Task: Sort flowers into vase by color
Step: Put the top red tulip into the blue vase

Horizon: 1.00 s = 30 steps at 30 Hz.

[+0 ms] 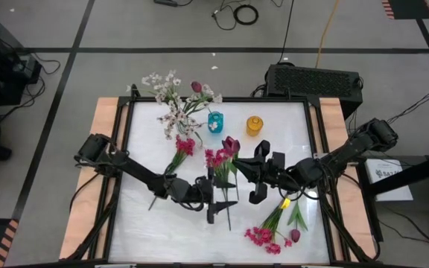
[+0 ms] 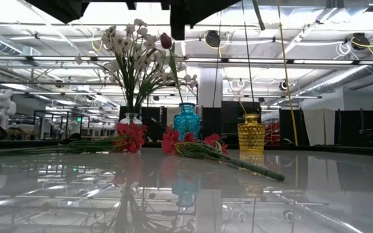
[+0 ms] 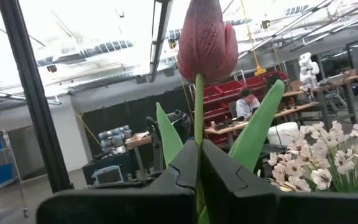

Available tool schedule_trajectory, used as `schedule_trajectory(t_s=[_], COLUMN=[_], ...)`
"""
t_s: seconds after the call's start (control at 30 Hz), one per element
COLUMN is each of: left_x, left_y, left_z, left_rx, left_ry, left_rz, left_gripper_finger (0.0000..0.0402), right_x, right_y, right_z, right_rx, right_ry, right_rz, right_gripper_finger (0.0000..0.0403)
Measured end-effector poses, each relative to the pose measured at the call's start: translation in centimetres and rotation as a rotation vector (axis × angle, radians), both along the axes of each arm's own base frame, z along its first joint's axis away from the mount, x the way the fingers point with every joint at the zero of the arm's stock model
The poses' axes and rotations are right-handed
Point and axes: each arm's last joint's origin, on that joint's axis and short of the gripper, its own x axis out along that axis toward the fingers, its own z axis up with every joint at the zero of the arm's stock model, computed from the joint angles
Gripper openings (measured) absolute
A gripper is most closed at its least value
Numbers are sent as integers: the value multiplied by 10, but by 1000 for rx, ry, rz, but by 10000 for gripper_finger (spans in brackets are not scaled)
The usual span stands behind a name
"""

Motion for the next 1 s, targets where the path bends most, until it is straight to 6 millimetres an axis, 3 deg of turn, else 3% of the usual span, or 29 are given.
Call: schedule_trajectory(t_s=[0.47, 0.8, 1.0], left_x=[9, 10, 10], left_y=[3, 6, 7], left_z=[-8, -8, -8], left_rx=[-4, -11, -12], left_ry=[1, 2, 4], left_rz=[34, 62, 89], left_gripper_finger=[144, 101, 25], right_x=[0, 0, 0], right_y=[0, 0, 0], right_z=[0, -1, -1], right_rx=[-32, -39, -39], right_ry=[14, 17, 17], right_rz=[-15, -18, -17], right_gripper_finger=[4, 4, 4])
